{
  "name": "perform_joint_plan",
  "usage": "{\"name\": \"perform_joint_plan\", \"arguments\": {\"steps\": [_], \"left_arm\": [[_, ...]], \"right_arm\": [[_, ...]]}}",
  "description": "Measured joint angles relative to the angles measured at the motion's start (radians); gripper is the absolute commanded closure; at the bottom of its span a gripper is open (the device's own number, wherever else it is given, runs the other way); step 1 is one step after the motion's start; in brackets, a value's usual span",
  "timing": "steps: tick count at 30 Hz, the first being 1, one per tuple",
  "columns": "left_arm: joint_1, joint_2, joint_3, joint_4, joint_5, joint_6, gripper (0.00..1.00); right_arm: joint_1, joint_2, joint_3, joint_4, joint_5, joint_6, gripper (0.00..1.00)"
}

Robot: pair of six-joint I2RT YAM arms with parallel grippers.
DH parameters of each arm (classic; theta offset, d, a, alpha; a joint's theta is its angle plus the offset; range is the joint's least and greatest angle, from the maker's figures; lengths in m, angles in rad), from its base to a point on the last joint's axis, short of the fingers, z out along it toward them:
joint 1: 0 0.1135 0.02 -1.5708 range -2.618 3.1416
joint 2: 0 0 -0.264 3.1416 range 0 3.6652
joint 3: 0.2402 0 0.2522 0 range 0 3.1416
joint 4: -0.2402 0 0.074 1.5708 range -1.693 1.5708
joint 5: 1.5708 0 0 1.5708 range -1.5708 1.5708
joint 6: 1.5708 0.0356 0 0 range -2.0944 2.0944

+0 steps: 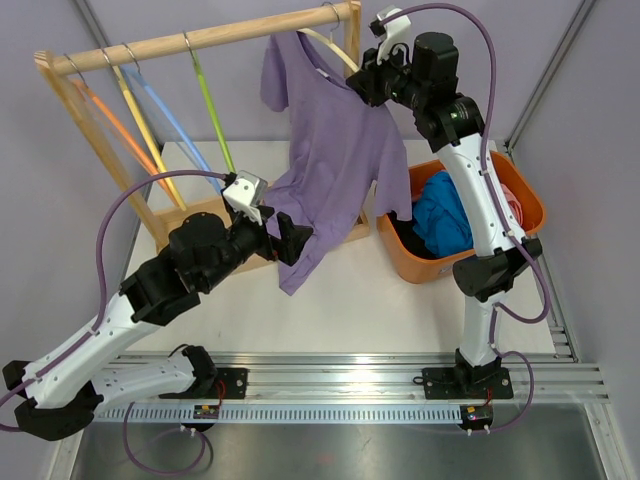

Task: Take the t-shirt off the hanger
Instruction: Grab a hanger with a tshirt on it with the right arm

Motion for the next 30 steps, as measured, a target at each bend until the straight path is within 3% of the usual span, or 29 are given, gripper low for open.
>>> {"name": "perform_joint_plan", "arguments": {"steps": [13, 30], "left_arm": [[0.002, -0.008, -0.009, 0.0, -0.01, 0.003, 0.01], [0.003, -0.016, -0.013, -0.001, -0.017, -0.002, 0.01]], "right_arm": [[0.0, -0.012, -0.046, 0.103, -0.074, 0.082, 1.0], [0.001, -0.2, -0.256, 0.153, -0.179, 0.046, 1.0]]}}
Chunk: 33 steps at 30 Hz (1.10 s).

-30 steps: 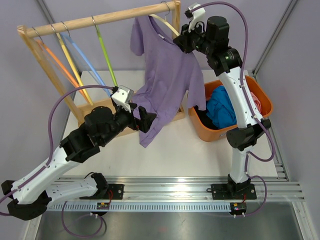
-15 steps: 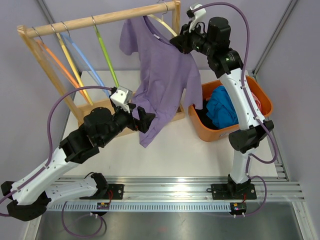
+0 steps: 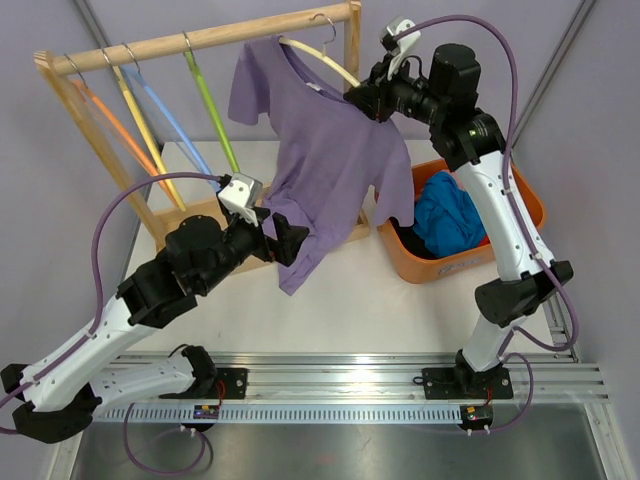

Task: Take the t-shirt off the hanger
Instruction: Grab a hanger with a tshirt on it with the right arm, then remove the tshirt from the hanger

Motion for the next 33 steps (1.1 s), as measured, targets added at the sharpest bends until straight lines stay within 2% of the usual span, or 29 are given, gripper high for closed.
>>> {"name": "perform_joint_plan", "arguments": {"steps": [8, 16, 21, 27, 33], "left_arm": [[0.0, -0.06, -0.032, -0.011, -0.029, -0.054, 0.01], [0.002, -0.047, -0.067, -0.053, -0.032, -0.126, 0.01], [0.002, -0.06, -0.145, -0.093, -0.029, -0.139, 0.02], [0.003, -0.161, -0.29, -0.104, 0.07, -0.014, 0.03], [0.004, -0.294, -0.319, -0.08, 0.298, 0.177, 0.03]], "right_arm": [[-0.002, -0.207, -0.251, -0.121, -0.087, -0.148, 1.0], [-0.005, -0.485, -0.516, -0.355, -0.212, -0.383, 1.0], [-0.005, -0.604, -0.666, -0.506, -0.278, -0.499, 1.0], [-0.005, -0.633, -0.789, -0.665, -0.337, -0.648, 1.0], [-0.005, -0.616, -0.818, -0.791, -0.393, -0.803, 1.0]]}}
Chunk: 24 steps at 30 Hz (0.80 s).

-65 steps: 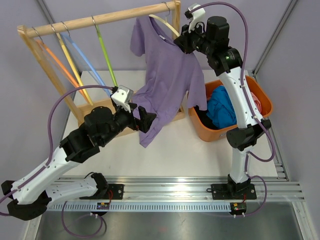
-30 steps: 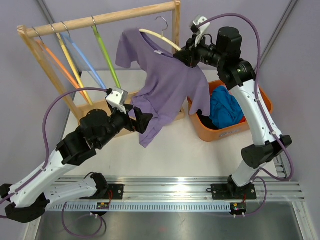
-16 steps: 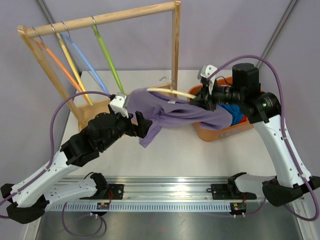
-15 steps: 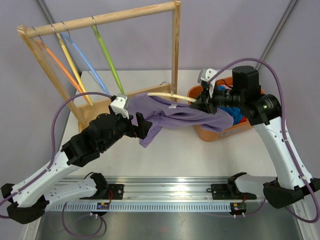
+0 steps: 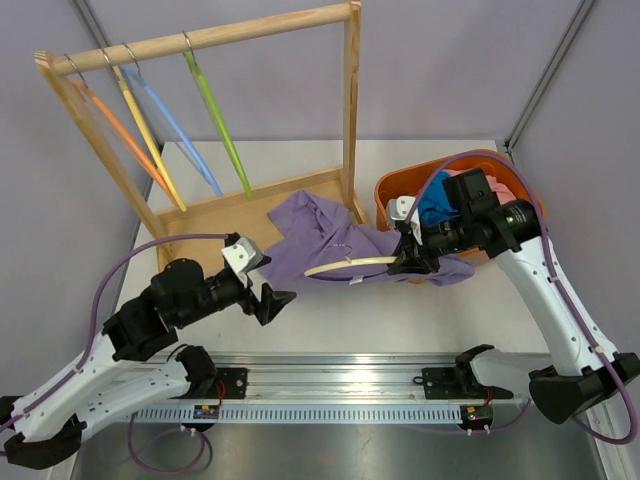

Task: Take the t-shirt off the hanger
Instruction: Remove the tshirt from the hanger

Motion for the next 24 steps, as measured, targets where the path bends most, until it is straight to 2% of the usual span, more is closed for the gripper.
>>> {"name": "perform_joint_plan", "arguments": {"steps": [3, 8, 15, 21, 24], "left_arm": [[0.0, -0.007, 0.0, 0.025, 0.089, 0.051, 0.04], [0.0, 0.075, 0.0, 0.05, 0.154, 0.087, 0.07], [0.0, 0.183, 0.005, 0.096, 0.206, 0.129, 0.22], [0.0, 0.249, 0.007, 0.113, 0.262, 0.161, 0.28], [0.0, 0.258, 0.007, 0.122, 0.278, 0.173, 0.45]], "right_arm": [[0.001, 0.027, 0.0, -0.032, -0.026, -0.054, 1.0], [0.028, 0.073, 0.0, -0.061, -0.051, -0.129, 1.0], [0.088, 0.108, 0.009, -0.092, -0.062, -0.185, 1.0], [0.104, 0.139, 0.045, -0.103, -0.079, -0.211, 1.0], [0.106, 0.151, 0.058, -0.105, -0.087, -0.219, 1.0]]}}
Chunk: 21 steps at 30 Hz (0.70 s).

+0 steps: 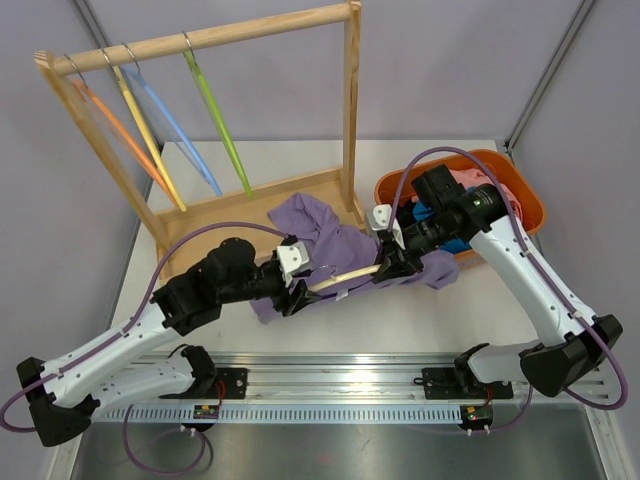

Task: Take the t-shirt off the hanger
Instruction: Remove the tshirt from the hanger

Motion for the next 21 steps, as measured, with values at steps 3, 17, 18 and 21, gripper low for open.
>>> {"name": "perform_joint_plan", "arguments": {"steps": [3, 17, 18, 21], "left_arm": [[0.0, 0.004, 0.0, 0.011, 0.013, 0.008, 0.69], [0.007, -0.002, 0.0, 0.0, 0.048, 0.032, 1.0], [0.011, -0.008, 0.0, -0.003, 0.037, 0.029, 1.0], [0.019, -0.031, 0.0, -0.021, 0.009, 0.002, 1.0]], "right_arm": [[0.002, 0.01, 0.005, 0.0, -0.011, -0.005, 1.0], [0.002, 0.121, 0.108, -0.053, -0.029, 0.016, 0.77], [0.002, 0.137, 0.122, -0.053, -0.035, 0.033, 0.69], [0.003, 0.163, 0.148, -0.001, -0.063, 0.129, 0.43]]}}
